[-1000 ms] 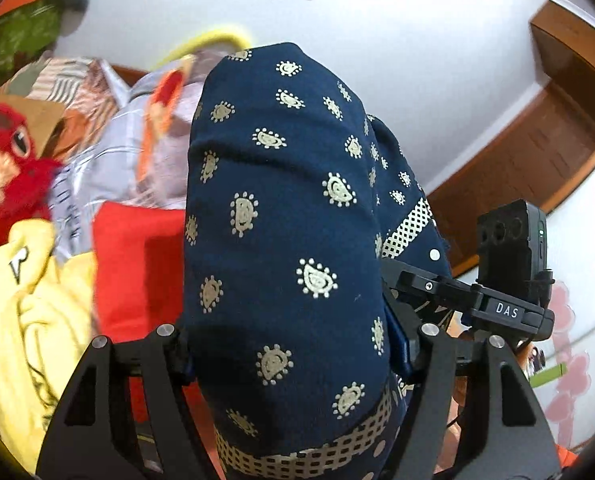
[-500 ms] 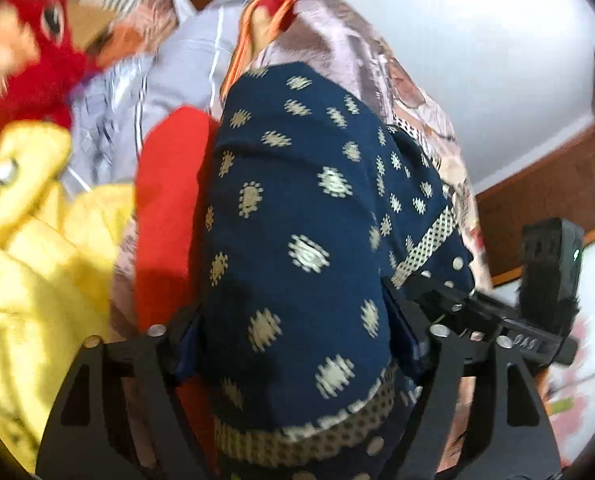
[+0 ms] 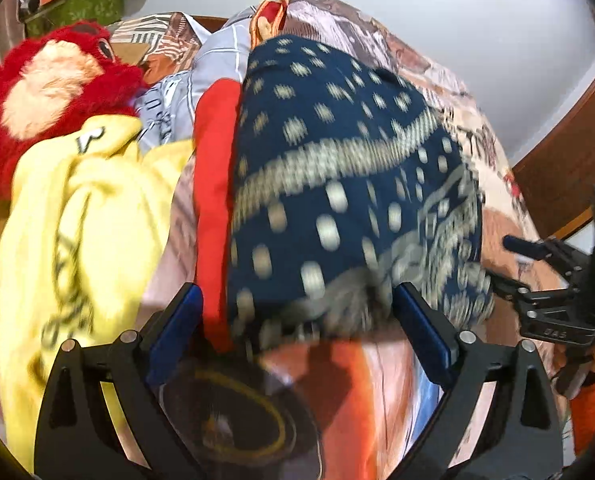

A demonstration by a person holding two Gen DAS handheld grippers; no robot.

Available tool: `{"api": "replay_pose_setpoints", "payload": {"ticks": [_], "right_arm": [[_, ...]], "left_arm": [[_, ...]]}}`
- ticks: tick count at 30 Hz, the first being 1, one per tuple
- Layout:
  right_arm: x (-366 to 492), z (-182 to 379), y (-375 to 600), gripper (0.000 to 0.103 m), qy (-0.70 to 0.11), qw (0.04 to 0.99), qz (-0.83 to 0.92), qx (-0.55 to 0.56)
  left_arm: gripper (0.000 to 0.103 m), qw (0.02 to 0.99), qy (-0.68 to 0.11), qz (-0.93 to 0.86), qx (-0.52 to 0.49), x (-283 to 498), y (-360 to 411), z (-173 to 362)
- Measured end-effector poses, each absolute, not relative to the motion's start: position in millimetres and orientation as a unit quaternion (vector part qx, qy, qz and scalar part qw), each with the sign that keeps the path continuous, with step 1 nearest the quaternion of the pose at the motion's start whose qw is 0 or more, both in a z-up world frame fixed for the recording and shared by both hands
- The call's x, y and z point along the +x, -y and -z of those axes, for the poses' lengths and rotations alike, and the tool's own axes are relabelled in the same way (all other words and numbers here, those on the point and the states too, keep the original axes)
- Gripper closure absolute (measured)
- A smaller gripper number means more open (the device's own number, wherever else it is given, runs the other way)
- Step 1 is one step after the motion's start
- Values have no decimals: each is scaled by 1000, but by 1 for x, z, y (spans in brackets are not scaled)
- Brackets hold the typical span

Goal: Fold large clothes
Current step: 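Release the hoodie bundle and lift both grippers away from it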

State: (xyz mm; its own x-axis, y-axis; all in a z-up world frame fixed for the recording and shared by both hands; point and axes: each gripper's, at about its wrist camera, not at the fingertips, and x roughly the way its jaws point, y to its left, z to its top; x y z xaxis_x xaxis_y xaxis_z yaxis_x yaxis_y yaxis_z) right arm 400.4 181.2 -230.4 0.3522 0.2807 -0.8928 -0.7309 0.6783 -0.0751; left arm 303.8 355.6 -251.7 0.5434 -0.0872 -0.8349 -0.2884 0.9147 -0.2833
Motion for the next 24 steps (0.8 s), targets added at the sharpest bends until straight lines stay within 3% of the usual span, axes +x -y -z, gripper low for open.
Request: {"api": "replay_pose_setpoints", "payload": {"ticks": [4,10,19,24], "right_arm": [[377,204,-161,29,-448,799,-326,-235],[349,135,-138,29,-407,832,-340,-164],[277,18,-109,29,-275,882,-375,-81],[217,-29,-87,29,-169,908,-380,-45]], "left_arm": [[7,861,-474,-86,-162,285,-340,235],[7,895,-412,-98,-141,247,-325,164],[7,959,-250,-94,-93,168,-278,28],[7,980,-153,-100,-73,117,-243,-19]]}}
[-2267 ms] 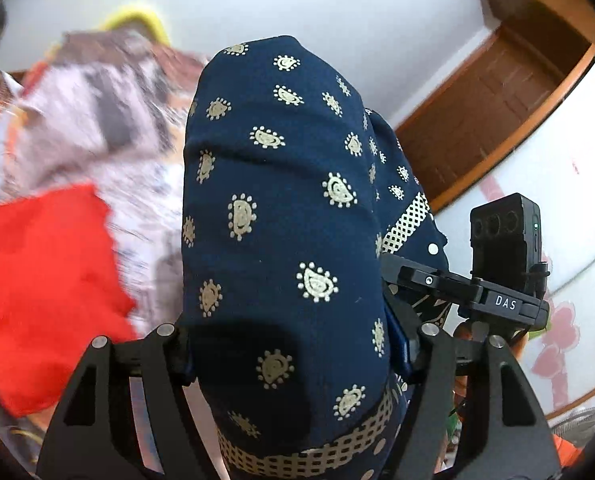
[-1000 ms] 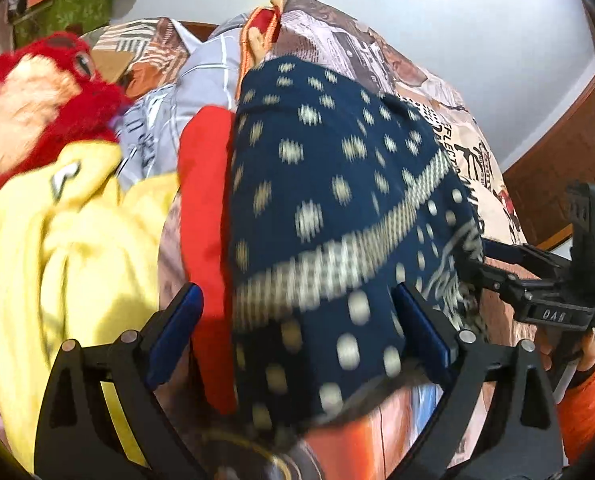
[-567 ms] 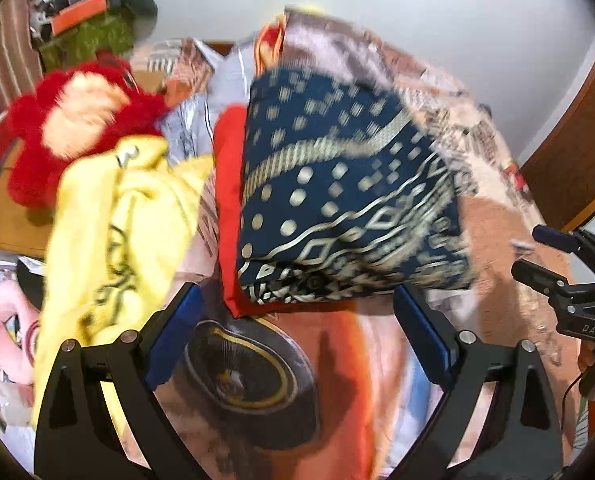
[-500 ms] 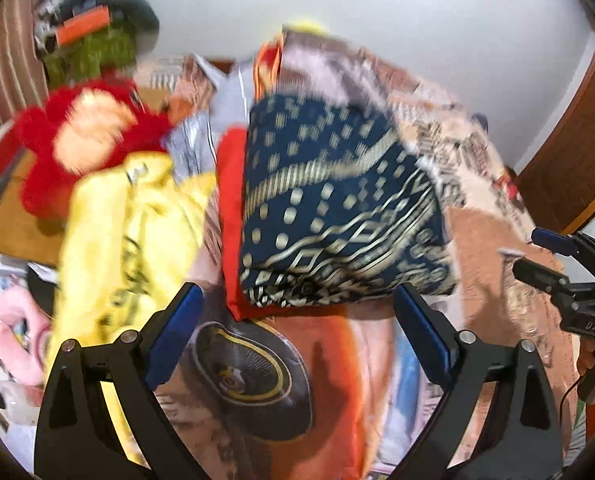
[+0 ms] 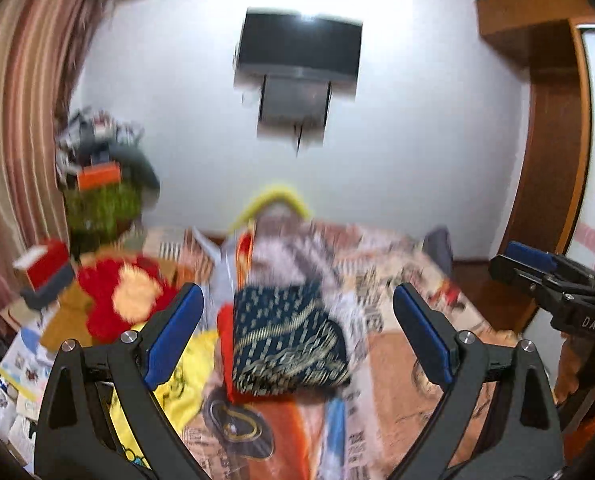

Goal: Fold large clothes

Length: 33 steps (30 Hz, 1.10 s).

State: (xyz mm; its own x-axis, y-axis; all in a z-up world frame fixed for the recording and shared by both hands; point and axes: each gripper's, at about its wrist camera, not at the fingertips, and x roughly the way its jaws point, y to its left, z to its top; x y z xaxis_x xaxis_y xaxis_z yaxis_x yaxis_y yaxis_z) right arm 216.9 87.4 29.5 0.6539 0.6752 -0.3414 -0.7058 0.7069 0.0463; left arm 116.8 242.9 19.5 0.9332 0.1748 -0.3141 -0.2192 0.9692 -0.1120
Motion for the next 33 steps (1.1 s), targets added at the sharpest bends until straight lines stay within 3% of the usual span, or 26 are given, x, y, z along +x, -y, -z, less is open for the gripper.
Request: {"api": "replay_pose_setpoints", "payload": {"ticks": [8,14,16,21,33], "right_arm": [[154,-42,-71,29,-81,925,-370,-20],[148,-30,-69,29,-91,930,-355,-10],[150,-27,-71,25,-97,935,-342,-11],[147,-24,-63,0,-97,943,-320,-2],[143,-16,-69,0,-108,943,-314,-19]], "left_arm": [[7,989,-68,-127,-27,55,-188,-37],[1,987,-55,-142,-44,34,-180,-31],[1,986,-55,-147,-48,32,-180,-28],[1,984,-73,-156,-44,34,-182,-17],[0,980,-98,-167,-53,39,-187,-2]]}}
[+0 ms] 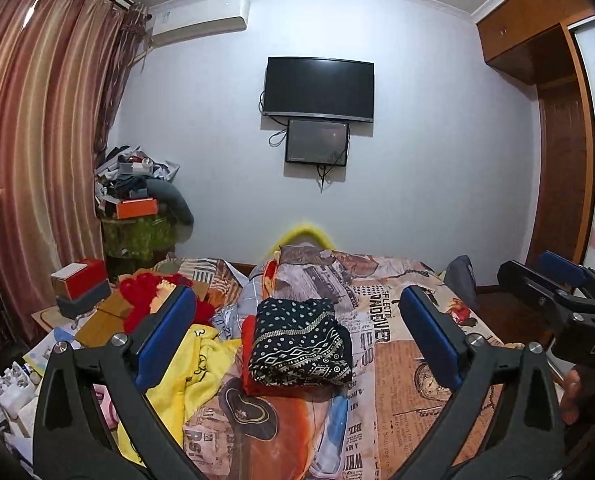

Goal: Fold large clothes

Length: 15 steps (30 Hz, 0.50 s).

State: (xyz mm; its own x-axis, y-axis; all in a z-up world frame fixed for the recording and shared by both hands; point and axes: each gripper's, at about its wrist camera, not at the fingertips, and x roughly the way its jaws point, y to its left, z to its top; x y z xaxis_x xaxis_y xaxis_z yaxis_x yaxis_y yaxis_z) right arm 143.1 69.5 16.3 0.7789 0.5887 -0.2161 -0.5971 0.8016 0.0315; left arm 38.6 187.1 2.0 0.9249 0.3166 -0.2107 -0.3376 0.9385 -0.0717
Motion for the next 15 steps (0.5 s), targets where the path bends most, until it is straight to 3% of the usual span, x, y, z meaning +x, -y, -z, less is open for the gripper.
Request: {"api": "replay_pose_setpoints", "payload": {"ticks": [15], "right_arm": [[146,-16,-65,0,-127,939,-319,-24]], "left_arm": [[0,979,-103,-165,-55,40,-187,-1]]}}
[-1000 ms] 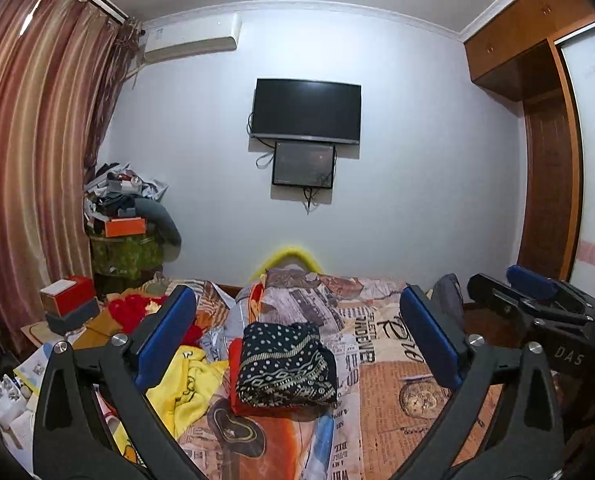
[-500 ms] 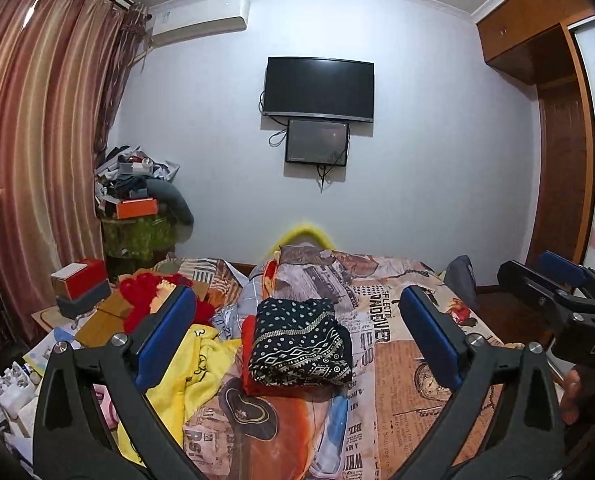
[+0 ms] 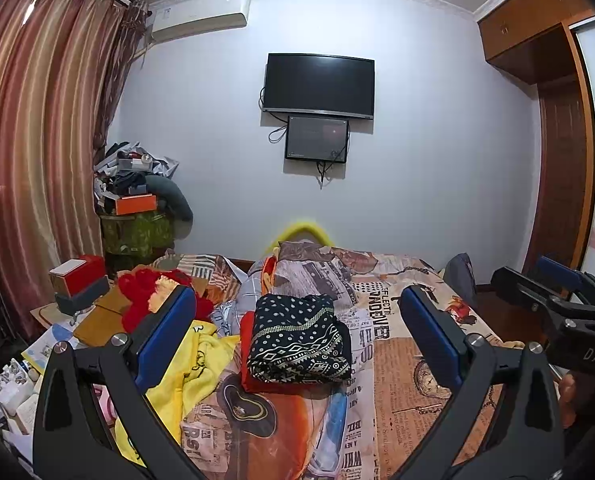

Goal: Fold large clothes

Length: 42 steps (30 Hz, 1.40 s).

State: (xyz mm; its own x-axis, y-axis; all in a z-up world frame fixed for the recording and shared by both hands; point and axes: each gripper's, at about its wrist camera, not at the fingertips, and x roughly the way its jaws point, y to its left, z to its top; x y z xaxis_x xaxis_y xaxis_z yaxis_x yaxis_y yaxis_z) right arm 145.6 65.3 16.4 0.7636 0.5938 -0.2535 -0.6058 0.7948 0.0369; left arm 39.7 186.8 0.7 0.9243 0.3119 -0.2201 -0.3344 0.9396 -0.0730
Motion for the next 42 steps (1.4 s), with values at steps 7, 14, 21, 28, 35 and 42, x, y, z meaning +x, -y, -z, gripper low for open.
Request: {"api": "replay_pose_setpoints", "payload": {"ticks": [7,14,21,28,35,42], "right_arm": [[144,-18,-64,0,-126,938,-321,-25],[144,-20,-62,0,-126,938,-323,-21],[143,-21,-61,0,-126,938,-323,-20],[143,-22,-59,0,-126,938,-323,-16],[143,-21,-59,0,-125,938,-323,-13],[141,-21,-59,0,-122,939,-321,-13]], "left_arm": [[0,979,-104,-166,-53,40,-185,1],[0,979,-105,-165,-52,40,-186,1],[0,980,-105,-164,-52,41,-186,1],[0,981,-106,-154,-51,41,-186,1],[0,983,-108,-138,-47,40,-187,1],[0,984,-110,-137,-42,42,-187,1]]}}
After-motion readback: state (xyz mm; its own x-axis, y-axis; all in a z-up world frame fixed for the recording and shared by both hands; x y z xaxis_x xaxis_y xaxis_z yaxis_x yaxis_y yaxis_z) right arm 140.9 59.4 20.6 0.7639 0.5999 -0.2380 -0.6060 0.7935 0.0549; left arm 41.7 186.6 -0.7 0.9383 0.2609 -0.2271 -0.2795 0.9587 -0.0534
